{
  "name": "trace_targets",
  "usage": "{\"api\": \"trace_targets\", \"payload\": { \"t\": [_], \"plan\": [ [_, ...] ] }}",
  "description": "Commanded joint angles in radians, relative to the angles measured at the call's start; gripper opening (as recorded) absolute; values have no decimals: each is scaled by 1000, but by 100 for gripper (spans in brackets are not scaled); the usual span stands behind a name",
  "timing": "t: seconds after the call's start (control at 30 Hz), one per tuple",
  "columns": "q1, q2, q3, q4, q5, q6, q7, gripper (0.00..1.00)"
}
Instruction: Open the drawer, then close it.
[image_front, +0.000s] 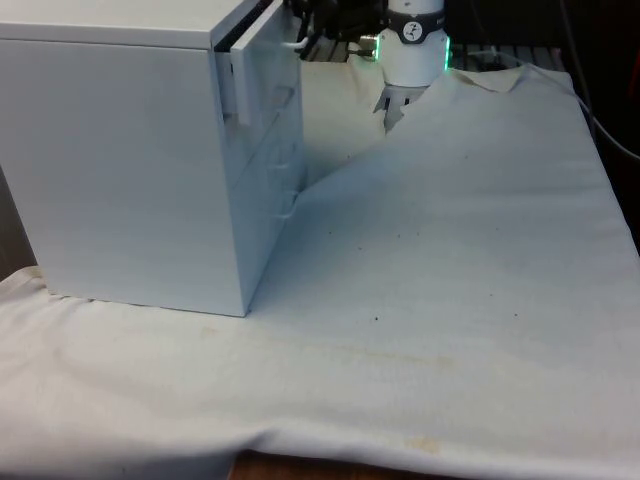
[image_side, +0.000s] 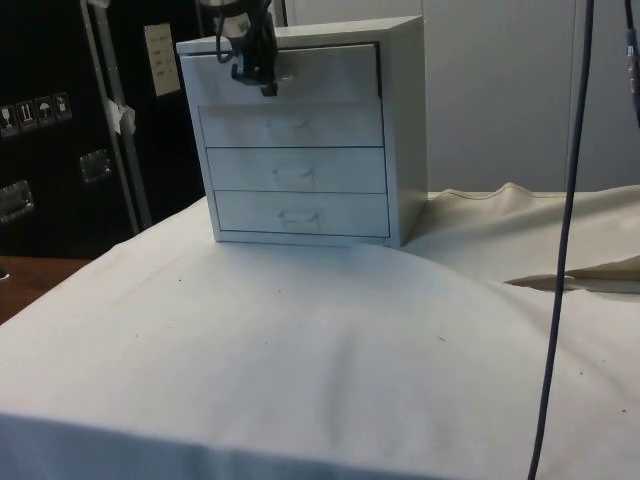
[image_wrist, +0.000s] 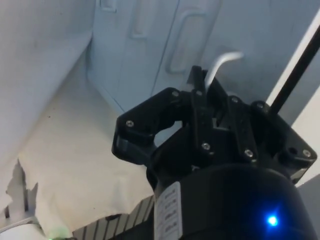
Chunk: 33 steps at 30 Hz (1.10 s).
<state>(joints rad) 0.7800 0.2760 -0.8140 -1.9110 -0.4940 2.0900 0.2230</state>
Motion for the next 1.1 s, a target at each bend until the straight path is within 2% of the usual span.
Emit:
{"api": "trace_targets", "payload": {
  "t": [0.0, 0.03, 0.07, 0.1, 0.37, 0.4, 0.43, 0.57, 0.7, 0.73, 0.77, 0.93, 1.03, 1.07],
  "plan": [
    [8, 4, 2, 9, -15, -13, 11, 0],
    [9, 4, 6, 10, -21, -18, 18, 0],
    [2, 1, 6, 3, -12, -9, 13, 0],
    [11, 4, 9, 12, -27, -23, 24, 0],
    [17, 12, 44, 29, -66, -65, 73, 0],
    [12, 6, 45, 20, -62, -56, 72, 0],
    [17, 14, 48, 31, -68, -70, 77, 0],
    [22, 30, 65, 51, -70, -92, 94, 0],
    [26, 45, 80, 68, -72, -114, 111, 0],
    [20, 42, 82, 62, -65, -108, 110, 0],
    [26, 48, 84, 72, -72, -119, 114, 0],
    [30, 65, 104, 94, -73, -148, 135, 0],
    [31, 72, 119, 103, -72, -164, 152, 0],
    [25, 68, 115, 96, -66, -152, 144, 0]
  ]
}}
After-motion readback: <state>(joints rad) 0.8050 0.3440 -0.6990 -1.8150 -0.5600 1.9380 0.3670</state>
